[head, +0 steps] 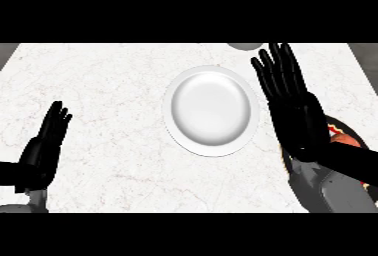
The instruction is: Pick the squash from the plate and place it in the plate
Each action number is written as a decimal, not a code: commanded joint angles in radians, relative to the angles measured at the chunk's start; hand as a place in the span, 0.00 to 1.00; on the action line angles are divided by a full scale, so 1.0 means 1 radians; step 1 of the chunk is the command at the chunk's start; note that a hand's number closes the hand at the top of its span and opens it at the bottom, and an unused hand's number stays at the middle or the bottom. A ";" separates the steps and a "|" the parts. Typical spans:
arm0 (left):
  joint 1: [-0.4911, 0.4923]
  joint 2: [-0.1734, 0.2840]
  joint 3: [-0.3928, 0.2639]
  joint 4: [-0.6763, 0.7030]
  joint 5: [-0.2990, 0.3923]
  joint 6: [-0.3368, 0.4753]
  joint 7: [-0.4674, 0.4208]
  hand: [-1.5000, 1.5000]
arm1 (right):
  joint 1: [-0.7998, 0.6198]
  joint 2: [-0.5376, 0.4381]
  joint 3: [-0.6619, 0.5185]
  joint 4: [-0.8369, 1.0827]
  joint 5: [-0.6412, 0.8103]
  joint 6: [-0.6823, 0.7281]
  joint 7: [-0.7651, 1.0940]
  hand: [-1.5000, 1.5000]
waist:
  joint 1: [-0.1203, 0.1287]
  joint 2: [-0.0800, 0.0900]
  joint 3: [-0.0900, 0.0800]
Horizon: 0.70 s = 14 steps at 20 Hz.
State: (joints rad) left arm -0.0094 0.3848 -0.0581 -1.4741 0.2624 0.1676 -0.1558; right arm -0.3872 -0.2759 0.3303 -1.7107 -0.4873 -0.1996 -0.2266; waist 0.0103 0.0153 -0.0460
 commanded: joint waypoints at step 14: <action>-0.055 -0.015 -0.074 0.105 -0.060 -0.053 0.030 0.50 | 0.095 -0.108 -0.233 0.552 0.397 -0.709 0.037 0.00 | -0.009 -0.009 0.046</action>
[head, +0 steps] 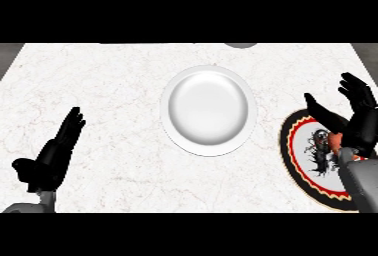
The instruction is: Pick the squash from the plate and place it in the plate
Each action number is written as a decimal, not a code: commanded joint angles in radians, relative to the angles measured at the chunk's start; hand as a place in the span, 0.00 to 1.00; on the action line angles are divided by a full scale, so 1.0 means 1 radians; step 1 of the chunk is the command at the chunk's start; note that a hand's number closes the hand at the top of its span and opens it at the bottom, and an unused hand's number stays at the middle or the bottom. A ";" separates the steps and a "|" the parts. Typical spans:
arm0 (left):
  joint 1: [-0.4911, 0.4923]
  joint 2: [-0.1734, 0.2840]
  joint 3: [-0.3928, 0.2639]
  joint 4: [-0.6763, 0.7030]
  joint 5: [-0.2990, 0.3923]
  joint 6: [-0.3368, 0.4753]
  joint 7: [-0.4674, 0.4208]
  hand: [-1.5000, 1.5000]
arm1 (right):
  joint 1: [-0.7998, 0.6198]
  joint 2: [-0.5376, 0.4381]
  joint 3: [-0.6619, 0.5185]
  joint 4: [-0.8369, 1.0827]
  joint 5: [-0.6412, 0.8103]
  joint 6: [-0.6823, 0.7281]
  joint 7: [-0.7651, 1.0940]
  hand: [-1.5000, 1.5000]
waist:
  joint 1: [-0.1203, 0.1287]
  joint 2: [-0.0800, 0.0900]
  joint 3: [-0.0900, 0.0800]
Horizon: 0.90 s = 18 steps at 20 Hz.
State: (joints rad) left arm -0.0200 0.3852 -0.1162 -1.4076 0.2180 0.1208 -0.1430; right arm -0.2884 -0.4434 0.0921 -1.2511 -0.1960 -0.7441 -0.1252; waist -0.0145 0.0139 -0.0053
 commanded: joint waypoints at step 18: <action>-0.042 -0.022 0.019 0.077 -0.030 -0.041 0.005 0.50 | 0.255 -0.288 0.229 -0.207 0.513 -0.022 0.840 0.00 | -0.005 -0.019 -0.002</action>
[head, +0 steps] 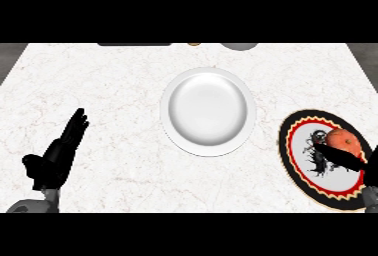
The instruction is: Pick the squash from the plate and place it in the plate
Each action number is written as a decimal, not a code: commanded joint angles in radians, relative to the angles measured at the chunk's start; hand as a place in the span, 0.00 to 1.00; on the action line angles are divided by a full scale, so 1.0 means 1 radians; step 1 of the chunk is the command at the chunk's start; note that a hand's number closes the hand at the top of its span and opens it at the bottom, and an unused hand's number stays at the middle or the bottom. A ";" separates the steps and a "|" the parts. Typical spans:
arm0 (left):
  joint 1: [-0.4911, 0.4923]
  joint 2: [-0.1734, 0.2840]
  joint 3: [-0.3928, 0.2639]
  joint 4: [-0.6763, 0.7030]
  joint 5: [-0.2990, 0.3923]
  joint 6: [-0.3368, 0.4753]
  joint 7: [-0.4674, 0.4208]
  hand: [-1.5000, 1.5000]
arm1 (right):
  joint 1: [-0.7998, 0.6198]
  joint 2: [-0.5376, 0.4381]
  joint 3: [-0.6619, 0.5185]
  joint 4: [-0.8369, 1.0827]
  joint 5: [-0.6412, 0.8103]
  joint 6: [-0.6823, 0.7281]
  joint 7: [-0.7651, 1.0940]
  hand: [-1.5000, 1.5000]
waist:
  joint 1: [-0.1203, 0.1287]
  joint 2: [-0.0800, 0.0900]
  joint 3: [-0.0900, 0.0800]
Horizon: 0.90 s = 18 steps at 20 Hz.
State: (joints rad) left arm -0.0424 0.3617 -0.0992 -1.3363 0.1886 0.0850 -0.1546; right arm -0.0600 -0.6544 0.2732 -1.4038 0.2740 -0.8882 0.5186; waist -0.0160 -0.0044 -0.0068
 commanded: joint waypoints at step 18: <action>-0.026 -0.044 0.031 0.045 -0.040 -0.021 -0.008 0.50 | -0.003 -0.176 -0.032 -0.199 -0.007 0.560 0.614 0.00 | 0.012 0.005 0.006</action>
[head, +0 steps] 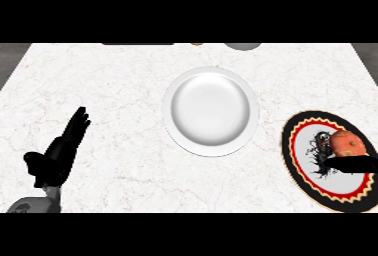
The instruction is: Pick the squash from the plate and place it in the plate
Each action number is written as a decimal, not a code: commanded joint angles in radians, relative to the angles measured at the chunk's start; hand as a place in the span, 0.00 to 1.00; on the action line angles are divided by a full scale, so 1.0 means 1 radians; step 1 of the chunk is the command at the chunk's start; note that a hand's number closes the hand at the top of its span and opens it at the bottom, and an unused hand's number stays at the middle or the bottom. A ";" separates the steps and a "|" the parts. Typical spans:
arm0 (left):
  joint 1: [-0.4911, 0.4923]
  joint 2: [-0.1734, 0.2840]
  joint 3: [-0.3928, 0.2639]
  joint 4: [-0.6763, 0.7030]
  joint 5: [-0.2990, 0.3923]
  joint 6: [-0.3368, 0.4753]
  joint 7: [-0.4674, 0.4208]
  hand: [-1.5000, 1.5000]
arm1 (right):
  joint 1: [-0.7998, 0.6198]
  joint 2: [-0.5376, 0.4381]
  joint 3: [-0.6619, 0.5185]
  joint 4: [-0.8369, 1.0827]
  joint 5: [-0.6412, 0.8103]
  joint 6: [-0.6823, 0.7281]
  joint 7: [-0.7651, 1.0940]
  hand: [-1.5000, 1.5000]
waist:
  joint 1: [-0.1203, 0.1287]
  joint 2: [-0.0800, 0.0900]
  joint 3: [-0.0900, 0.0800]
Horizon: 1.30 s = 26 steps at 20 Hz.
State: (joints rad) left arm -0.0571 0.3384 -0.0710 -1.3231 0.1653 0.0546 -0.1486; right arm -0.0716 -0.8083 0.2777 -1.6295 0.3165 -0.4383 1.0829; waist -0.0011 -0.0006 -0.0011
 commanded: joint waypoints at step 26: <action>-0.023 -0.082 0.075 0.040 -0.119 -0.051 -0.016 0.50 | -0.093 0.262 -0.185 0.445 0.104 0.235 -0.327 1.00 | 0.002 0.001 0.001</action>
State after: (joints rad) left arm -0.0672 0.2721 -0.0029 -1.3262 0.0822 -0.0011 -0.1333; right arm -0.1661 -0.5784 0.1191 -1.2431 0.4056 -0.2239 0.8341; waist 0.0016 -0.0052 -0.0082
